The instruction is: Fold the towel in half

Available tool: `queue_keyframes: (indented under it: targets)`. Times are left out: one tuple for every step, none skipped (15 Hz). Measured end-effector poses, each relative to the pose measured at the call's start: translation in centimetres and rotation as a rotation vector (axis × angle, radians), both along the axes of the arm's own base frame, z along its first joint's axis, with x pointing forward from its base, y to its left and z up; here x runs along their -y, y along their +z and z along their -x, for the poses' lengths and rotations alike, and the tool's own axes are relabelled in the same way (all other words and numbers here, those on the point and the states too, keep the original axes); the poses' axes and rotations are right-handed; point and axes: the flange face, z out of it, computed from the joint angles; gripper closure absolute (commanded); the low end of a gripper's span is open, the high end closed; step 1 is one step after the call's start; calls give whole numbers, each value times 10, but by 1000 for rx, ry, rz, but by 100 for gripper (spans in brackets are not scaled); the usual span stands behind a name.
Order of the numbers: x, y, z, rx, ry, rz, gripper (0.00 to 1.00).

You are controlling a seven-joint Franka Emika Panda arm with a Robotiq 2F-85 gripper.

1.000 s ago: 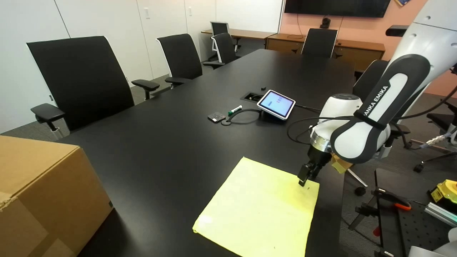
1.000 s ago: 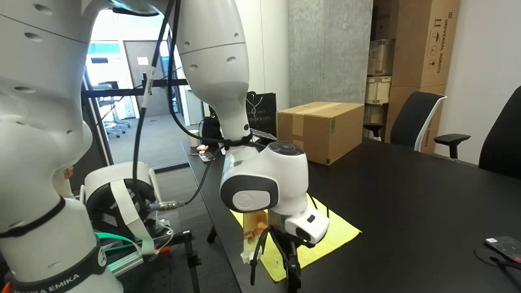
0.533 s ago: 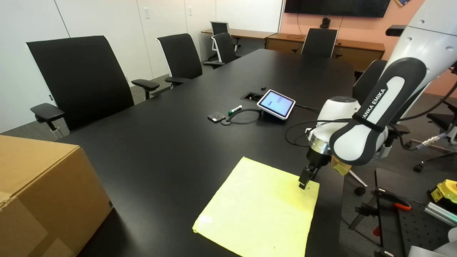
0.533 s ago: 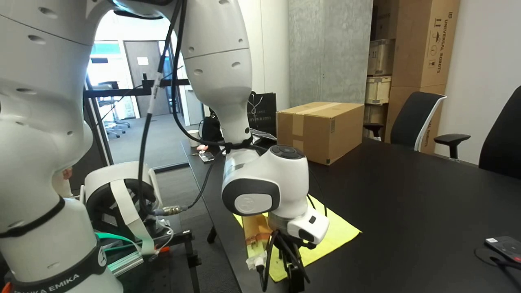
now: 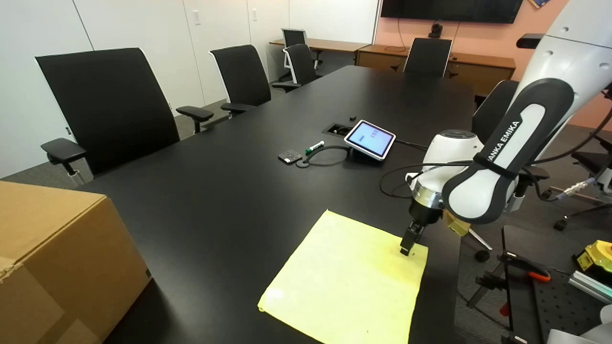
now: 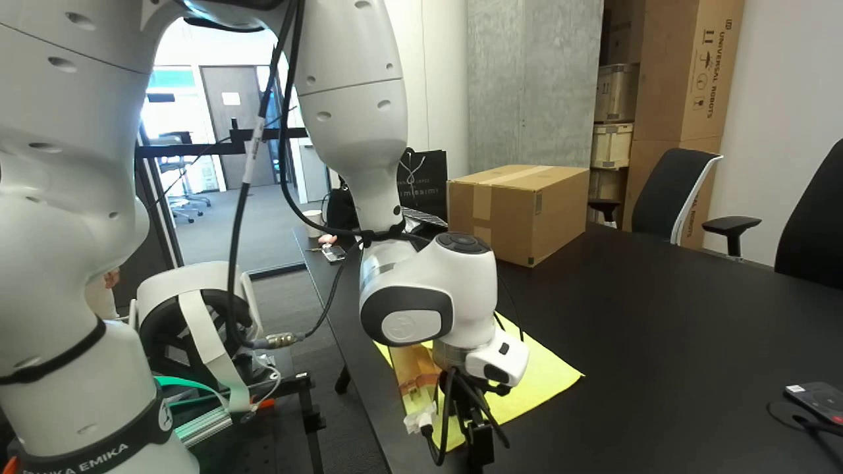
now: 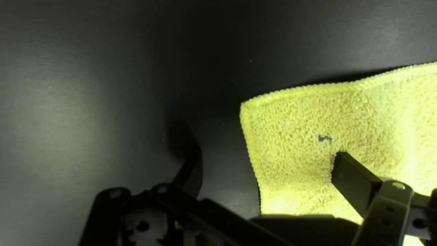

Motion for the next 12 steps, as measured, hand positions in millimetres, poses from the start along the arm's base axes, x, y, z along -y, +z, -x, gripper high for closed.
queue_keyframes:
  targets:
    - [-4,0,0,0,12,0,0]
    - [-7,0,-1,-1,22,1,0]
    - [-11,0,-1,-2,31,1,0]
    - [-14,0,-1,-2,40,1,0]
    - [-17,0,-2,-4,49,3,11]
    - [-18,0,-2,-4,54,5,19]
    - [-19,0,-2,-5,59,8,32]
    - [-20,1,-2,-3,64,12,41]
    - [-21,2,-3,-3,68,15,48]
    - [-21,3,-3,-3,71,18,55]
    - [-22,3,-3,-6,73,20,64]
    - [-21,4,-3,-8,73,23,70]
